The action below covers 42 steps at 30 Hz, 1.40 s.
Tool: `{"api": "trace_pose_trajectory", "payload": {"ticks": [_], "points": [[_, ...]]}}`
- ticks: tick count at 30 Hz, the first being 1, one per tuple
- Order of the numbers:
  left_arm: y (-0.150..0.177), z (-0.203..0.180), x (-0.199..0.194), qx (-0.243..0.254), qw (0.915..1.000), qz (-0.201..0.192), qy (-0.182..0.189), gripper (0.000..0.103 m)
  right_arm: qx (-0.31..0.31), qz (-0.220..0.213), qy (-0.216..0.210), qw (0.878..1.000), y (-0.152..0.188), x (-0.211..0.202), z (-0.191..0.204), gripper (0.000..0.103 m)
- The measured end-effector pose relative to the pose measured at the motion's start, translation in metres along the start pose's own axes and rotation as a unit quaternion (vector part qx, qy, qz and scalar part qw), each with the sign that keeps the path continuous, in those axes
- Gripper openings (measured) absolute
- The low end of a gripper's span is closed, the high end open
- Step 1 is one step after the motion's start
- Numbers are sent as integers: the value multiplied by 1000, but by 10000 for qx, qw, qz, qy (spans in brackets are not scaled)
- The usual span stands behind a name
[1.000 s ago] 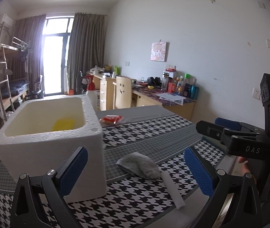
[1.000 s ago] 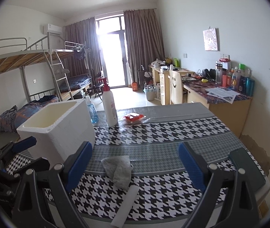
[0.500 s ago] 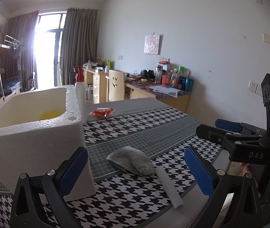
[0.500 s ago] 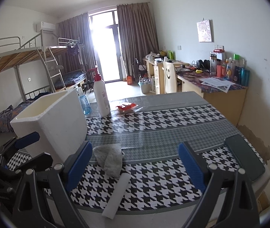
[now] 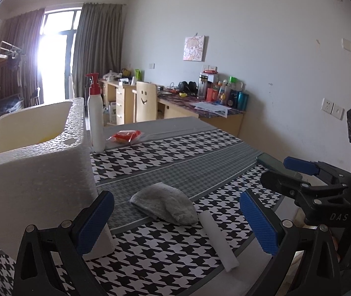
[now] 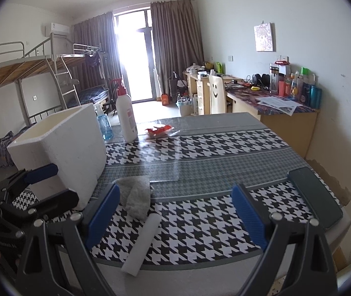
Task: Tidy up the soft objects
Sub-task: 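Approach the grey cloth with the left gripper and the white tube with the right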
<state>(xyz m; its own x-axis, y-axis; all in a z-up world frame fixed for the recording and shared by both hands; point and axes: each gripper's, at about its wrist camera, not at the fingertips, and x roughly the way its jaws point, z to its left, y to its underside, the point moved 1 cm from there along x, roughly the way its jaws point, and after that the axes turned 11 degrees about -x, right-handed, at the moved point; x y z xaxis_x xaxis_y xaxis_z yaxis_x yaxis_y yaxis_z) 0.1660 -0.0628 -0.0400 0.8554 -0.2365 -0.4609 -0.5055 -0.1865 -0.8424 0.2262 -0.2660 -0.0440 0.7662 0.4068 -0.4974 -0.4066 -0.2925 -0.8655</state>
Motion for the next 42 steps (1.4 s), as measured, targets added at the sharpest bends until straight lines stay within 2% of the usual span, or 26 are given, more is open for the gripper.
{"api": "trace_pose_trajectory", "payload": {"ticks": [8,17,29,42], "points": [[2,-5,14,54,9999,121,-40,102,38,68,-46,10000,11,2,-3,94],[4,-8,31,45,9994,229,-250,102,13,185,-114,9998,24,5,-5,94],[5,-18,48,171,9984,443,-307,102,75,292,-348,9989,40,4,0,94],[10,-24,61,203,9973,624,-322,102,144,354,-383,9985,46,3,1,94]]}}
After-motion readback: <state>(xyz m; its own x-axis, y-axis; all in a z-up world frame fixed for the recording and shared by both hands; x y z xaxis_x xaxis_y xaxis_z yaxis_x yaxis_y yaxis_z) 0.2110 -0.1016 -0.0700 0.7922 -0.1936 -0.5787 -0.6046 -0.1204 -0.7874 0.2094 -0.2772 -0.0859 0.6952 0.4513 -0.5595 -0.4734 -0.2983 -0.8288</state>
